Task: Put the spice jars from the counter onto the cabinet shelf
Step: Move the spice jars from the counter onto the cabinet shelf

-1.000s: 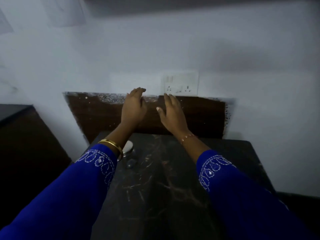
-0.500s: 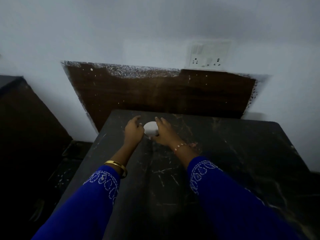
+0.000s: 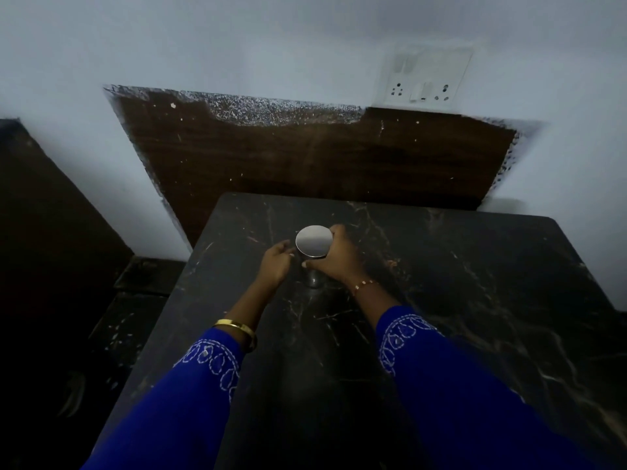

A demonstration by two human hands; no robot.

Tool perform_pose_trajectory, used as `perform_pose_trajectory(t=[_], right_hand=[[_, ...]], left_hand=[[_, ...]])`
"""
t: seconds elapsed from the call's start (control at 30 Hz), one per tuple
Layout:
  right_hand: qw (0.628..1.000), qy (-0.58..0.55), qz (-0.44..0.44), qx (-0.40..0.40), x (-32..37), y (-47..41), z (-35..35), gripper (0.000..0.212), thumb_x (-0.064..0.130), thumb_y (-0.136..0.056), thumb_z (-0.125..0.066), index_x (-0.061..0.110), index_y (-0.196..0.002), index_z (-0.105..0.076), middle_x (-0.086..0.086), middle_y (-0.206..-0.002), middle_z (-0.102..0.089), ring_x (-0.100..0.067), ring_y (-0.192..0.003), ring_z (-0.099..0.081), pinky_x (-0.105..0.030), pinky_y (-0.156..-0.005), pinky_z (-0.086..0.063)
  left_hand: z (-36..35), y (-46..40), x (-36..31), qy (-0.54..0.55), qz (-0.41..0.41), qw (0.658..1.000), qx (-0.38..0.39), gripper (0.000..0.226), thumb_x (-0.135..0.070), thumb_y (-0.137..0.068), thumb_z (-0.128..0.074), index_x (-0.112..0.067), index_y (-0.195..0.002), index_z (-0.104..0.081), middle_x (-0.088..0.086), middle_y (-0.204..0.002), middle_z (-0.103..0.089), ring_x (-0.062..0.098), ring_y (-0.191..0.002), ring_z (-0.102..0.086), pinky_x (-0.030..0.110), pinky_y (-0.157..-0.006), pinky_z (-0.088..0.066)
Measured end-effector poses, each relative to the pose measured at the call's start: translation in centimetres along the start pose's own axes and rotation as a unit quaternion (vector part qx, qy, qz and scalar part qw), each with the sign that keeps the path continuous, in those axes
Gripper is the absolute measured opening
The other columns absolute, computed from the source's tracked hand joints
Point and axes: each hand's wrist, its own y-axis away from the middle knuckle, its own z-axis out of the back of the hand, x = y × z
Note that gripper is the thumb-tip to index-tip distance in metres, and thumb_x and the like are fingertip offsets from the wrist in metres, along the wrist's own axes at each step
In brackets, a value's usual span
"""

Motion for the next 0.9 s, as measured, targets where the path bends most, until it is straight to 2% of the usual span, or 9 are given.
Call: perform_pose_trajectory(t=[0.1,0.23,0.37,0.47,0.53,0.63,0.73,0.8,0.9], right_hand=[[0.995,-0.098,-0.018,-0.029,-0.7,1.4,-0.4,0.079,0.012,-0.064,-0.083,0.009,-0.126,-0.035,-0.011,-0.125,-0.049,-0.024,-0.116,-0.051,-0.026,-0.084,-0.045],[0.965,-0.251,-0.072,-0.037,-0.7,3.3,0.5,0.068,0.014,-0.07,-0.079,0.016,-0.126,-0.04,0.003,-0.114,-0.049,-0.013,-0.105,-0.05,-0.018,-0.072,-0.043],[0.947,-0.311,-0.071,-0.043,-0.6,4.2,1.6,0.067,0.013,-0.074,-0.076,0.015,-0.131,-0.04,-0.005,-0.125,-0.053,-0.014,-0.101,-0.056,-0.014,-0.062,-0.046],[0.93,-0.357,-0.075,-0.054,0.0,4.9,3.0,0.064,0.01,-0.079,-0.071,0.013,-0.135,-0.039,-0.003,-0.117,-0.052,-0.005,-0.086,-0.056,-0.007,-0.05,-0.048],[0.916,-0.389,-0.075,-0.061,0.2,5.3,4.1,0.053,0.011,-0.082,-0.067,0.01,-0.131,-0.045,-0.004,-0.113,-0.057,-0.008,-0.084,-0.058,-0.012,-0.057,-0.053],[0.894,-0.44,-0.066,-0.048,0.6,6.1,5.2,0.033,0.016,-0.086,-0.062,0.01,-0.117,-0.055,-0.006,-0.102,-0.065,-0.019,-0.088,-0.063,-0.034,-0.078,-0.055],[0.885,-0.46,-0.059,-0.029,0.6,6.6,6.0,0.029,0.021,-0.088,-0.059,0.015,-0.115,-0.056,-0.009,-0.109,-0.064,-0.027,-0.1,-0.063,-0.047,-0.089,-0.051],[0.886,-0.46,-0.055,-0.027,0.5,6.9,6.3,0.027,0.023,-0.089,-0.057,0.015,-0.116,-0.056,-0.006,-0.105,-0.064,-0.023,-0.095,-0.063,-0.045,-0.085,-0.053],[0.886,-0.46,-0.057,-0.038,0.2,7.2,6.3,0.038,0.026,-0.091,-0.054,0.009,-0.125,-0.053,-0.007,-0.108,-0.064,-0.021,-0.094,-0.064,-0.032,-0.07,-0.055]], left_hand=[[-0.3,0.5,0.4,0.03,-0.007,0.999,-0.015,0.041,0.001,-0.09,-0.043,-0.002,-0.131,-0.047,0.02,-0.132,-0.053,0.034,-0.122,-0.051,0.044,-0.105,-0.041],[-0.6,1.6,0.8,0.1,-0.004,0.995,-0.008,0.038,-0.003,-0.092,-0.045,-0.005,-0.13,-0.048,0.015,-0.128,-0.055,0.028,-0.117,-0.055,0.039,-0.102,-0.045],[-1.7,3.0,-0.2,0.111,-0.035,0.993,0.01,0.035,-0.006,-0.093,-0.044,-0.006,-0.127,-0.051,0.015,-0.128,-0.056,0.026,-0.115,-0.057,0.041,-0.1,-0.047],[-2.4,4.0,-1.1,0.123,-0.053,0.991,0.026,0.033,-0.011,-0.095,-0.042,-0.007,-0.126,-0.053,0.015,-0.125,-0.057,0.027,-0.113,-0.057,0.039,-0.096,-0.049],[-2.5,4.8,-1.6,0.138,-0.059,0.988,0.044,0.031,-0.017,-0.096,-0.042,-0.007,-0.122,-0.056,0.016,-0.12,-0.06,0.027,-0.105,-0.06,0.038,-0.089,-0.052],[-2.5,6.0,-2.3,0.155,-0.053,0.982,0.094,0.031,-0.029,-0.097,-0.039,-0.012,-0.11,-0.061,0.015,-0.106,-0.065,0.027,-0.094,-0.064,0.04,-0.084,-0.053],[-2.8,7.0,-2.6,0.163,-0.065,0.974,0.141,0.031,-0.032,-0.099,-0.031,-0.02,-0.105,-0.06,0.007,-0.1,-0.066,0.023,-0.095,-0.064,0.036,-0.082,-0.052],[-3.1,7.5,-2.6,0.161,-0.069,0.973,0.151,0.031,-0.033,-0.099,-0.03,-0.022,-0.104,-0.058,0.007,-0.101,-0.065,0.025,-0.098,-0.063,0.035,-0.081,-0.052],[-3.4,8.0,-2.6,0.151,-0.067,0.974,0.154,0.033,-0.034,-0.099,-0.028,-0.021,-0.101,-0.058,0.015,-0.106,-0.064,0.031,-0.101,-0.062,0.043,-0.086,-0.051]])
